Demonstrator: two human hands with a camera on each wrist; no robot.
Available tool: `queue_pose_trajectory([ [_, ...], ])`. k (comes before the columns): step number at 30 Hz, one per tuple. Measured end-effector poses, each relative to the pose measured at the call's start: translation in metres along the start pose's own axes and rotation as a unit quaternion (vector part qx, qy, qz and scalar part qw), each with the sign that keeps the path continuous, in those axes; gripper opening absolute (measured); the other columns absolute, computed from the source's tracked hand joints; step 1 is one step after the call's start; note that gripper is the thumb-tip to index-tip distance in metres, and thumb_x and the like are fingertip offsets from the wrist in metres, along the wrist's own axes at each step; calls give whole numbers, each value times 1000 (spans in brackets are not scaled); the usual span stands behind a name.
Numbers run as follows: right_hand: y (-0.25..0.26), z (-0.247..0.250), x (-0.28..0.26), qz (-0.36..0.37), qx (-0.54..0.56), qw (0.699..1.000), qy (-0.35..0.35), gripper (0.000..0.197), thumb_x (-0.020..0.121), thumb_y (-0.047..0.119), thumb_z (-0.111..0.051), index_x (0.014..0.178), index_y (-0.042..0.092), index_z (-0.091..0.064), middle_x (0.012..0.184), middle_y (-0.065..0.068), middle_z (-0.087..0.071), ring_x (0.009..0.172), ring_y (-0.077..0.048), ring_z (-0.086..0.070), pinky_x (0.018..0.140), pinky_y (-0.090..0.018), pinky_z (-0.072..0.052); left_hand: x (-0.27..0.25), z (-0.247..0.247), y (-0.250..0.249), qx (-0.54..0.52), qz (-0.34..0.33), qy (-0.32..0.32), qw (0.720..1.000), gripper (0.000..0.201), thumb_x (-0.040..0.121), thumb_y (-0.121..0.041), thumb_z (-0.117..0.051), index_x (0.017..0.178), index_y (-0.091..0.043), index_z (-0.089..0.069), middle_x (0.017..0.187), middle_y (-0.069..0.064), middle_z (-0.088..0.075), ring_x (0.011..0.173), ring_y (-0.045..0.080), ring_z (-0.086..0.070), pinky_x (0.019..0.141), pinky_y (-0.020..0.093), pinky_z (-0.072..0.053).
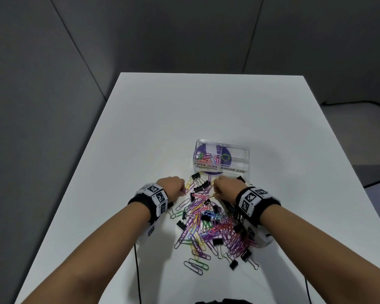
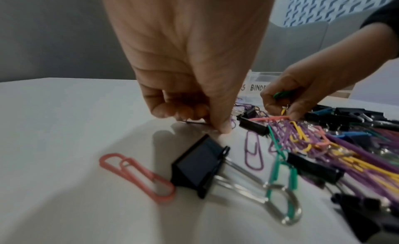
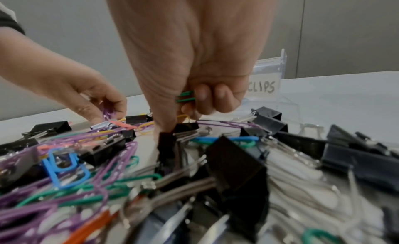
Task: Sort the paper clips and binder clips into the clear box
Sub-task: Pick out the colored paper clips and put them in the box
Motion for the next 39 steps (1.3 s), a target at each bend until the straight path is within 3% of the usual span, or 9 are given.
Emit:
queue_pose_trajectory([
  [5, 1, -1, -4, 14, 11, 1000, 2, 8, 93, 16, -48, 95, 9, -50, 112, -14, -54, 93, -30, -59, 74, -36, -44, -1, -4, 0, 114, -27, -76, 990, 39, 100, -33, -35, 124, -9, -53, 130, 10, -47, 123, 29, -42, 99, 38, -35],
  [9, -5, 5, -11, 2, 62, 998, -3, 8, 96, 15, -39, 90, 15, -34, 92, -12, -57, 75, -22, -47, 67, -30, -35, -4, 3, -2, 32, -16, -42, 998, 39, 103, -28, -26, 120, -5, -51, 123, 15, -56, 113, 31, -54, 91, 37, -42],
  [13, -11, 15, -16, -13, 113, 993, -37, 5, 99, 17, -35, 103, 16, -37, 86, -12, -55, 73, -21, -45, 66, -30, -34, -4, 7, 0, -44, 8, -38, 998, 34, 101, -14, -32, 133, -9, -42, 128, 17, -57, 113, 31, -56, 93, 36, -43],
  [19, -15, 16, -7, -40, 240, 969, -54, 38, 96, 1, -31, 130, 14, -41, 66, -1, -45, 55, -12, -40, 53, -21, -35, -4, 12, -3, -145, -1, -54, 988, 60, 92, 3, -40, 147, -15, -24, 130, 18, -56, 123, 28, -52, 97, 36, -42],
  [23, -5, 21, -2, -24, 215, 975, -59, 34, 96, 5, -34, 127, 7, -46, 95, -11, -57, 85, -23, -54, 75, -28, -40, -2, 13, -4, -179, 8, -98, 979, 33, 98, -15, -35, 130, -12, -44, 97, 13, -59, 89, 28, -55, 74, 29, -37],
  [27, 5, 21, 6, 12, 92, 995, -25, 38, 94, 11, -45, 132, 12, -44, 130, -14, -54, 114, -30, -56, 94, -39, -46, 5, 16, -2, -131, 20, -118, 984, 30, 95, -31, -48, 119, -15, -53, 112, 10, -65, 104, 27, -60, 86, 33, -45],
  [31, 4, 18, 9, -4, 50, 999, -14, 32, 91, 2, -43, 123, 7, -47, 116, -15, -58, 103, -31, -59, 86, -38, -47, 10, 13, 1, -132, 36, -128, 982, 36, 97, -30, -45, 127, -13, -54, 127, 9, -62, 118, 27, -57, 98, 36, -46],
  [36, -8, 8, 10, -48, 83, 995, -8, 10, 88, 6, -44, 86, 16, -46, 87, -2, -55, 76, -21, -55, 58, -22, -34, 12, 6, 5, -153, 63, -112, 980, 33, 100, -27, -40, 114, -5, -61, 118, 14, -65, 109, 29, -59, 91, 35, -45],
  [39, -9, 7, 8, -59, 89, 994, 11, 7, 90, 11, -46, 85, 15, -44, 93, -10, -60, 82, -25, -57, 67, -26, -38, 13, 0, 6, -166, 70, -106, 978, 24, 95, -29, -51, 99, -7, -59, 110, 14, -64, 96, 28, -60, 81, 34, -45],
])
Point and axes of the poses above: each hand's wrist, its own x-axis towards the middle knuckle, its own z-axis out of the back of the hand, y = z × x, the point moved 1 cm from there along x, towards the middle knuckle
